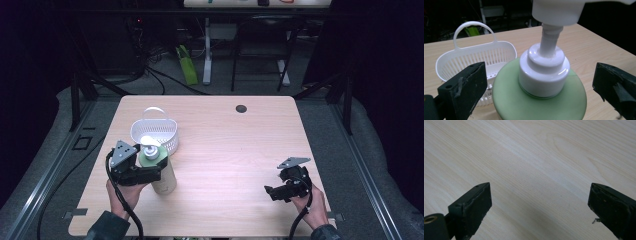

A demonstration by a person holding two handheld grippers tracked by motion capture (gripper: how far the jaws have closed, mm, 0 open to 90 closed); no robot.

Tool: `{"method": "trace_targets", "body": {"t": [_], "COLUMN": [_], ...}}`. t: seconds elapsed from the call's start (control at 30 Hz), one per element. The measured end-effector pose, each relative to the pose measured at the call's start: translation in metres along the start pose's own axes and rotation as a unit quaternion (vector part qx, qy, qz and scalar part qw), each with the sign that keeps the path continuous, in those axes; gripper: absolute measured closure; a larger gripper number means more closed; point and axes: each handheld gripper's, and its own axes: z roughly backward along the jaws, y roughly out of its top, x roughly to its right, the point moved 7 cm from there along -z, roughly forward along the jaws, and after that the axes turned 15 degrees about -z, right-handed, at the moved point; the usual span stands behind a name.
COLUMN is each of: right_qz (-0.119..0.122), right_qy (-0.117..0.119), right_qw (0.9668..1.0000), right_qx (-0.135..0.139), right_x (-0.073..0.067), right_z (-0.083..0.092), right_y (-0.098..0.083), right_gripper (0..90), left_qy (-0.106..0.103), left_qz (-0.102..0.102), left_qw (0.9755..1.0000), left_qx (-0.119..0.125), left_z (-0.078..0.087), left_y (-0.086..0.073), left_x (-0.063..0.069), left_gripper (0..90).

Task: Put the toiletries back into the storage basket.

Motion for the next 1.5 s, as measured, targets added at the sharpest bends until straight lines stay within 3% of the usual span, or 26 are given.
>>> {"method": "trace_targets", "body": {"t": [0.4, 0.6, 0.73, 0.97, 1.2, 1.5], "right_qz": [0.0, 0.001, -0.002, -0.004, -0.001, -0.001], "right_qy": [-0.002, -0.003, -0.004, -0.006, -0.006, -0.007], "right_qw": [1.0, 1.0, 1.0, 1.0, 1.0, 1.0], "right_qx": [0.001, 0.002, 0.002, 0.002, 0.003, 0.005], "right_x": [0.001, 0.001, 0.003, 0.004, 0.003, 0.003], "right_z": [0.0, 0.001, 0.002, 0.003, 0.003, 0.003], "right_y": [0.0, 0.0, -0.002, -0.002, -0.002, -0.002], "right_gripper": [4.8, 4.9, 5.1, 5.4, 5.7, 5.9], "left_qy": [0.004, 0.006, 0.015, 0.023, 0.036, 0.036], "left_qz": [0.011, 0.009, 0.008, 0.006, 0.006, 0.002], "left_qw": [0.9998, 0.9995, 0.9983, 0.9971, 0.9951, 0.9946], "left_qx": [0.015, 0.031, 0.055, 0.072, 0.092, 0.098], "left_z": [0.0, 0.002, 0.006, 0.009, 0.014, 0.014], "left_y": [0.011, 0.015, 0.019, 0.021, 0.022, 0.022], "left_x": [-0.006, -0.005, -0.005, -0.005, -0.006, -0.004], "left_gripper": [0.5, 16.0, 28.3, 42.2, 52.4, 60.3]}}
